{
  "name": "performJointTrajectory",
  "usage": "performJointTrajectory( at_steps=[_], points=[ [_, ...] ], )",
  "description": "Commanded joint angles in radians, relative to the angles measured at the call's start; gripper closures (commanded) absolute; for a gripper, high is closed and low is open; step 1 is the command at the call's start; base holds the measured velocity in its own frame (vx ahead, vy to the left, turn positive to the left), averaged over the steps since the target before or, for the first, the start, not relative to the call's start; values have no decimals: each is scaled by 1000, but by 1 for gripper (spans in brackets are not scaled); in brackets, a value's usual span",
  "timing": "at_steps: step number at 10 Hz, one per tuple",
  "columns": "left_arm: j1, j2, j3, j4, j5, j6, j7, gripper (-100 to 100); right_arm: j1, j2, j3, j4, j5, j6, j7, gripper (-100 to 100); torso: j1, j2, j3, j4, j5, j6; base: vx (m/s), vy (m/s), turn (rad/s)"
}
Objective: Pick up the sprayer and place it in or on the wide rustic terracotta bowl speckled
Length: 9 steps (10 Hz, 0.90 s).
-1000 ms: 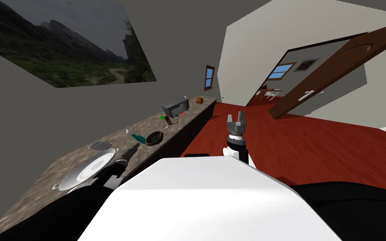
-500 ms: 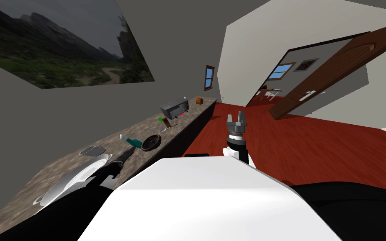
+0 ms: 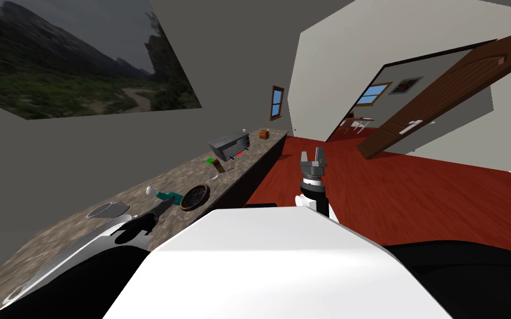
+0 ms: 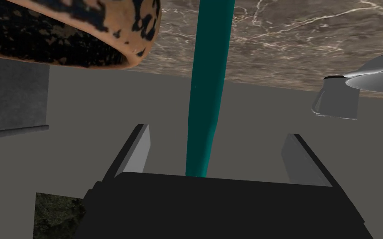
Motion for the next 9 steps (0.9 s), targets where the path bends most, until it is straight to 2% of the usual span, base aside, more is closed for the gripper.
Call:
performJointTrajectory(
  at_steps=[1, 2, 3, 4, 5, 6, 7, 9],
  points=[
    [5, 28, 1, 6, -2, 34, -1, -100, 0, 0, 0, 0, 0, 0, 0, 0, 0, 0, 0, 0, 0, 0, 110, 34, -9],
    [2, 17, 0, 9, -1, 16, -1, -100, 0, 0, 0, 0, 0, 0, 0, 0, 1, 0, 0, 0, 0, 0, 51, 18, -4],
    [2, 19, 0, 10, -1, 19, -1, 0, 0, 0, 0, 0, 0, 0, 0, 0, 0, 3, 1, 1, 0, 0, 9, 3, -1],
    [-16, 13, -8, 42, -10, 4, -3, -100, 0, 0, 0, 0, 0, 0, 0, 0, -1, 5, 3, 1, 0, 0, 24, 22, -49],
    [-26, 10, -13, 58, -14, -3, -4, -100, 0, 0, 0, 0, 0, 0, 0, 0, 0, 6, 3, 1, 0, 0, 35, 47, -61],
    [-17, 12, -8, 46, -10, 2, -3, -100, 0, 0, 0, 0, 0, 0, 0, 0, 1, 5, 3, 1, 0, 0, 16, 24, -15],
    [-19, 12, -9, 48, -10, 0, -3, 100, 0, 0, 0, 0, 0, 0, 0, 0, 0, 6, 4, 1, 0, 0, 0, 0, 0],
    [-18, 12, -8, 48, -10, 1, -3, 100, 0, 0, 0, 0, 0, 0, 0, 0, -1, 7, 4, 2, 0, 0, 0, 0, 0]
  ],
)
